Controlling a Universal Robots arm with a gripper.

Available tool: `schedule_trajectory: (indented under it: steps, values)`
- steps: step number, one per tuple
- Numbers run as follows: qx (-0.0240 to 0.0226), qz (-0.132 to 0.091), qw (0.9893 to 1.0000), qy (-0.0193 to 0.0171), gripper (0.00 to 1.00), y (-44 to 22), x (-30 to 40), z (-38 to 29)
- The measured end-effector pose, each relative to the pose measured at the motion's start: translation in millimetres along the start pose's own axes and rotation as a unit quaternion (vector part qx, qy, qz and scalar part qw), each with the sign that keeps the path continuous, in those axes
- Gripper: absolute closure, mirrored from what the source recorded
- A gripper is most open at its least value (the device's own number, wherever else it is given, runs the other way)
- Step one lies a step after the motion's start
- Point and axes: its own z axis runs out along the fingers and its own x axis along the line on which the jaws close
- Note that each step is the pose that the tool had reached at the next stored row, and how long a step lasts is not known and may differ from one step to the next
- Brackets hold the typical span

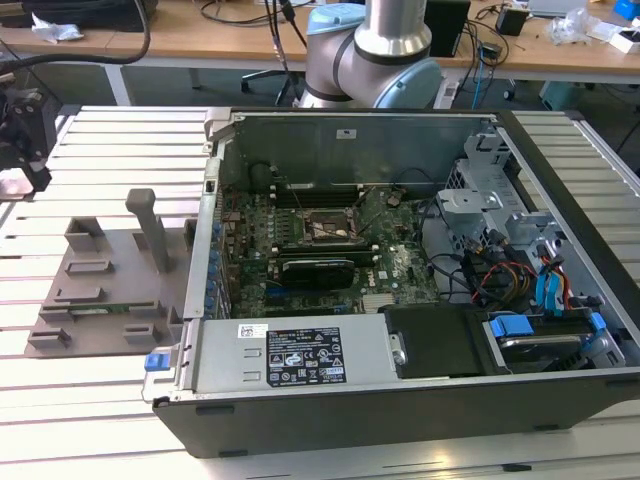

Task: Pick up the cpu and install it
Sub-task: 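Pick up the cpu and move it towards the insertion slot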

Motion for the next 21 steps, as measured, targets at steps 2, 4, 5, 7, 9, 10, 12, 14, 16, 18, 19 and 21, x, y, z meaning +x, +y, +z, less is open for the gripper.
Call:
schedule_trajectory:
  steps: [2,4,5,7,9,10,12,14,16,18,19,21]
  values:
    - [0.0000,0.000,1.0000,0.0000,0.45,-0.1,0.0,-2.1]
    - [0.0000,0.000,1.0000,0.0000,0.45,-0.1,0.0,-3.9]
    - [0.0000,0.000,1.0000,0.0000,0.45,-0.2,0.0,-5.1]
    - [0.0000,0.000,1.0000,0.0000,0.45,-0.2,0.0,-7.2]
    - [0.0000,0.000,1.0000,0.0000,0.45,-0.3,-0.1,-8.6]
    - [0.0000,0.000,1.0000,0.0000,0.45,-0.3,-0.1,-9.9]
    - [0.0000,0.000,1.0000,0.0000,0.45,-0.4,-0.1,-12.0]
    - [0.0000,0.000,1.0000,0.0000,0.45,-0.4,-0.1,-13.7]
    - [0.0000,0.000,1.0000,0.0000,0.45,-0.5,-0.1,-15.9]
    - [0.0000,0.000,1.0000,0.0000,0.45,-0.6,-0.1,-18.9]
    - [0.0000,0.000,1.0000,0.0000,0.45,-0.6,-0.2,-19.7]
    - [0.0000,0.000,1.0000,0.0000,0.45,-0.7,-0.2,-21.8]
